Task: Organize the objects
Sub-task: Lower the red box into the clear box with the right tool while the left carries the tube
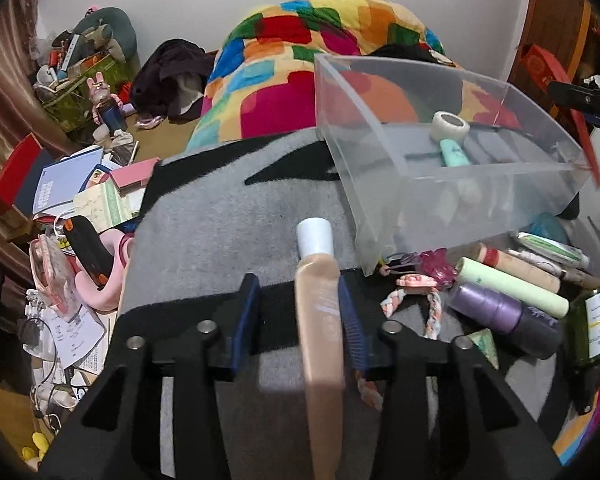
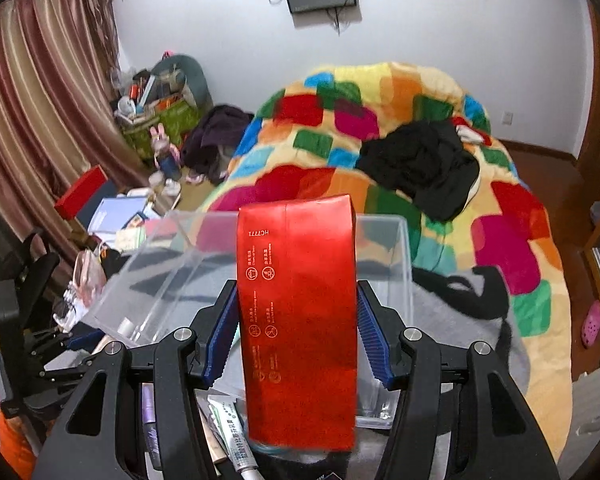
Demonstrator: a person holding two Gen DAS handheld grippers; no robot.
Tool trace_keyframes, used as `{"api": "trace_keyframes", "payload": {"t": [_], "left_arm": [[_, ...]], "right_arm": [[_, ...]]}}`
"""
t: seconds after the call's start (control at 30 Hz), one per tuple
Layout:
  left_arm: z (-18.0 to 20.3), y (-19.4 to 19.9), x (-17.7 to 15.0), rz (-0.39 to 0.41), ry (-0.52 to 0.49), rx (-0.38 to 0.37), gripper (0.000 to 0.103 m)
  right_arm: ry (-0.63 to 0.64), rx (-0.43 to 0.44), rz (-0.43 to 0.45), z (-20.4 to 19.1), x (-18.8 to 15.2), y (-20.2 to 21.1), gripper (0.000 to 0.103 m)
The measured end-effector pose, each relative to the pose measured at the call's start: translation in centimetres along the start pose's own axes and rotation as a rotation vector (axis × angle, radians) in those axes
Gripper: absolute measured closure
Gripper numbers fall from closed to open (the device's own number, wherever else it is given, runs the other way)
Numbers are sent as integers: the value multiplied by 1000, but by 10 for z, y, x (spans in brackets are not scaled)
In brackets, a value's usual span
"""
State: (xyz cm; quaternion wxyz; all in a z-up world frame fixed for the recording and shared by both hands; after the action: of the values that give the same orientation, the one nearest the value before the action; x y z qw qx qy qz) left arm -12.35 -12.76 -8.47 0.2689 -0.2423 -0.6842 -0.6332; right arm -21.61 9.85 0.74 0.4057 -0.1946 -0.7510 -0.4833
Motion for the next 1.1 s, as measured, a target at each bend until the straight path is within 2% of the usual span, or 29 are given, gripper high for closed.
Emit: {"api": "trace_keyframes", "payload": {"t": [0.17, 0.23, 0.3, 0.33, 0.53, 0.77, 0.87, 0.93, 1.1], "left_arm": [[1, -8, 4, -17, -7, -17, 61], [1, -11, 6, -22, -14, -21, 66], [1, -11, 7, -20, -13, -24, 79], [1, -10, 7, -17, -12, -15, 80], [-11, 5, 13, 29, 47, 13, 81], [-12, 47, 48, 158, 76, -17, 82], [-2, 56, 63, 192, 61, -40, 82], [6, 57, 71, 198, 44, -52, 82], [34, 45, 86, 176, -11, -92, 82]], "right_arm": [[8, 2, -47, 1, -8, -11, 50], [6, 6, -59, 1, -10, -14, 50], [5, 11, -64, 1, -9, -15, 50], [6, 13, -67, 1, -10, -15, 50], [32, 12, -83, -1, -13, -17, 50], [56, 12, -90, -4, -19, -17, 50], [74, 8, -88, -8, -22, -14, 45], [82, 9, -85, -9, -22, -12, 35], [103, 8, -53, -14, -23, -1, 33]]}}
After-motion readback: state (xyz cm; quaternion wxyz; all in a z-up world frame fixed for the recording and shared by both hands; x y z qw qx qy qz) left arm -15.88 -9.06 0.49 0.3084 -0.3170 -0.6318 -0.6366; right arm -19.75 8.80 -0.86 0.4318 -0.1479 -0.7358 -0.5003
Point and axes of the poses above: each gripper's, at about its wrist camera, not at the fingertips, and y roughly against the way its jaws point, z to its right, x to its top, the point moved 2 cm from there along -y, roughly the way its jaws point, and after that the axes turned 10 degrees about z, right-handed, at the moved point
